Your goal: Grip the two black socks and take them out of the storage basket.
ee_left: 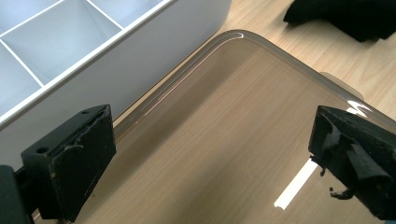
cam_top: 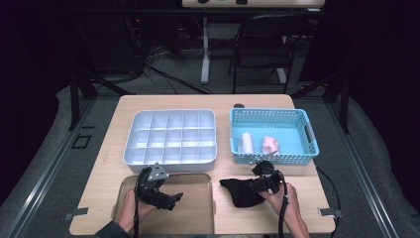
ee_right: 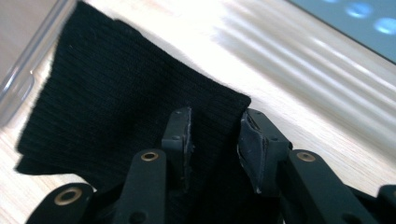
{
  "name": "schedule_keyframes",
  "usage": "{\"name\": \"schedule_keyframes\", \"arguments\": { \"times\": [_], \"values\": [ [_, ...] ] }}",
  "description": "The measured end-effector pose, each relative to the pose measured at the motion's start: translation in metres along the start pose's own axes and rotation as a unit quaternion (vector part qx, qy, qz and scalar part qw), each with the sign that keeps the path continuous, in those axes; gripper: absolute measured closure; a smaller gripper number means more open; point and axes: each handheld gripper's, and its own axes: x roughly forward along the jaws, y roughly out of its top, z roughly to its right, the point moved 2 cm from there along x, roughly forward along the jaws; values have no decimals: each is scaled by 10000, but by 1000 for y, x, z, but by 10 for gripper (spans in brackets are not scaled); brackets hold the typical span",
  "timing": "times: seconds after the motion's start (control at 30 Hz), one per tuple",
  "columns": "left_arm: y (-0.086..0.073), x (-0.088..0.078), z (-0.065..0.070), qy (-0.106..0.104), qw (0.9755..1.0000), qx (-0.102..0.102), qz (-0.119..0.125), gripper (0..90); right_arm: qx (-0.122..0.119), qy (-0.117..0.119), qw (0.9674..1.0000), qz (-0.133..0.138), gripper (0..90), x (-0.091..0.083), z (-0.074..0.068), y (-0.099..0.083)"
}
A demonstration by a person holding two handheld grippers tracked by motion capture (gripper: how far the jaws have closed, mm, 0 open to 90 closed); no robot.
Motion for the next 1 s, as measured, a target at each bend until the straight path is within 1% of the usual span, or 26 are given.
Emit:
{"name": "schedule_keyframes", "arguments": {
  "times": [0.03,0.1,0.13,0.17,0.2,0.23,0.27,0.33,0.4,0.43,0.47,0.5,0.53,0.57,0.6,0.67,0.7,0.73,0.77,0.83,0.87,0.9,0.93,1.0],
  "values": [
    [0,0,0,0,10000,12,-4,7,51,53,10000,48,624,-2,3,-1],
    [0,0,1,0,10000,24,-14,9,362,258,9984,357,618,-11,10,-2],
    [0,1,1,-2,10000,8,-3,10,473,292,9975,431,615,-13,12,-3],
    [0,2,1,-4,10000,11,-12,11,584,358,9966,449,617,-16,13,-3],
    [0,2,1,-14,10000,10,-19,12,729,359,9953,517,617,-15,13,-4],
    [0,2,1,1,10000,22,-34,13,716,455,9958,341,617,-15,14,-5],
    [0,2,1,-10,10000,33,-25,14,765,436,9956,310,617,-13,13,-6],
    [0,2,2,2,10000,39,-32,15,773,364,9962,146,610,-11,11,-5],
    [0,2,1,-12,10000,36,-29,15,777,298,9965,94,611,-8,11,-5],
    [0,2,1,-10,10000,34,-31,15,735,228,9970,-17,611,-6,12,-5],
    [0,2,1,-12,10000,35,-30,16,721,284,9970,-4,611,-5,12,-5],
    [0,2,1,-9,10000,37,-28,15,703,280,9971,-10,610,-5,12,-5],
    [0,2,1,2,10000,40,-35,15,649,172,9977,1,608,-7,13,-5],
    [0,2,2,-1,10000,36,-32,15,692,205,9973,107,608,-9,11,-5],
    [0,1,2,3,10000,39,-31,15,702,169,9973,99,603,-12,12,-5],
    [0,1,1,-1,10000,41,-27,15,798,98,9966,170,599,-18,13,-6],
    [0,2,1,-4,10000,35,-25,15,867,65,9961,160,594,-20,13,-7],
    [0,2,1,-4,10000,44,-31,15,894,29,9959,108,590,-21,13,-8],
    [0,2,2,-8,10000,49,-37,15,884,-55,9960,66,590,-22,14,-9],
    [0,2,2,4,10000,62,-49,15,963,-72,9953,4,574,-20,12,-9],
    [0,2,3,4,10000,64,-48,15,935,-79,9955,-133,564,-19,13,-9],
    [0,2,3,2,10000,63,-46,15,963,-81,9952,-179,553,-17,13,-10],
    [0,2,2,6,10000,65,-52,15,938,-121,9953,-230,547,-15,13,-10],
    [0,2,2,-8,10000,57,-60,15,880,-132,9957,-245,553,-13,12,-9]
  ]
}}
